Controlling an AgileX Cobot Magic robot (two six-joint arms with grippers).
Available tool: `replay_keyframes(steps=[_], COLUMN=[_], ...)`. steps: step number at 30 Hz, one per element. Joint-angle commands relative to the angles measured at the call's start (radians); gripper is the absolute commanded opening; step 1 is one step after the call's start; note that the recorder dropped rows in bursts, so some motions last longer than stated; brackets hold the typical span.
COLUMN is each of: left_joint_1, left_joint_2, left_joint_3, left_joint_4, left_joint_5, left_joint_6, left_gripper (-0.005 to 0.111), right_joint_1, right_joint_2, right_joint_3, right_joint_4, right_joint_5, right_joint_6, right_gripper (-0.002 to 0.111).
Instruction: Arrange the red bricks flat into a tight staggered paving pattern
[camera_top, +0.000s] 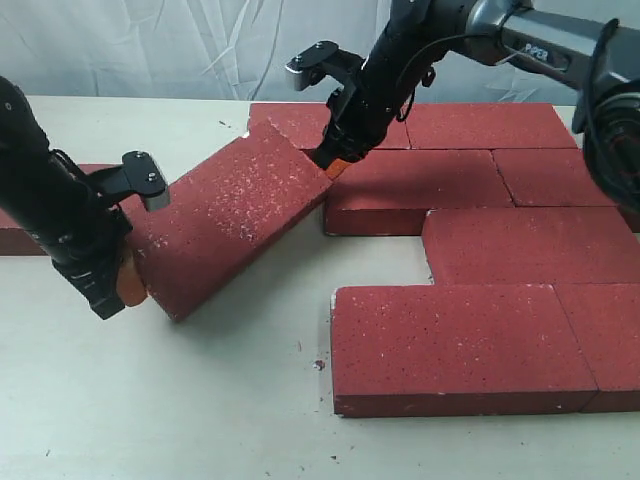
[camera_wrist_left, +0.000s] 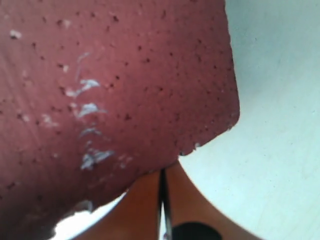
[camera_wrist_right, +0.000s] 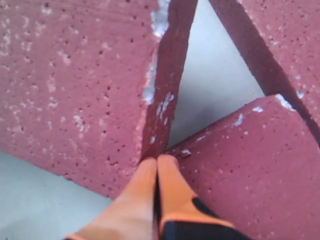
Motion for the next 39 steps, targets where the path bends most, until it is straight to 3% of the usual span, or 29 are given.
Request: replay_keyframes(steps=[1,6,10,17,22,31,39], left_joint_1=[-0.002,-0.002,-0.002,-0.002,-0.002,0.000,0.047], left_joint_2=[-0.010,-0.019,-0.074,-0.072,-0.072,-0.101,-0.116], left_joint_3=[-0.001,-0.001,-0.001,-0.001,-0.001,-0.001,0.001], left_joint_4=[-0.034,0.063,0.173,0.162,0.155,0.227,0.212], left_joint_5=[-0.053,0.031,-0.010,-0.045,-0.186,0.049,-0.166], left_joint_6=[-0.013,-0.097,-0.268,-0.161,-0.137,-0.212,-0.162], left_gripper=[0.000,0.000,0.000,0.000,0.000,0.000,0.000], right_joint_1=[0.024,0.049,0.076,0.076,0.076,0.077,0.099], right_joint_2=[-0.085,-0.116,-0.126,-0.128,-0.156,-0.156,-0.203], right_joint_3=[0.200,0.287,0.238,0.325,0.327,0.373,0.373], right_joint_4=[0.066,0.176,0.256,0.174,0.182,0.224,0.215], right_joint_5=[0.070,0.070,0.068,0.070,0.070,0.070,0.070], right_joint_6=[-0.022,-0.135,-0.155,-0.094,-0.040,-0.045,-0.030], right_gripper=[-0.001,-0.001,-0.001,-0.001,-0.001,-0.001,-0.001])
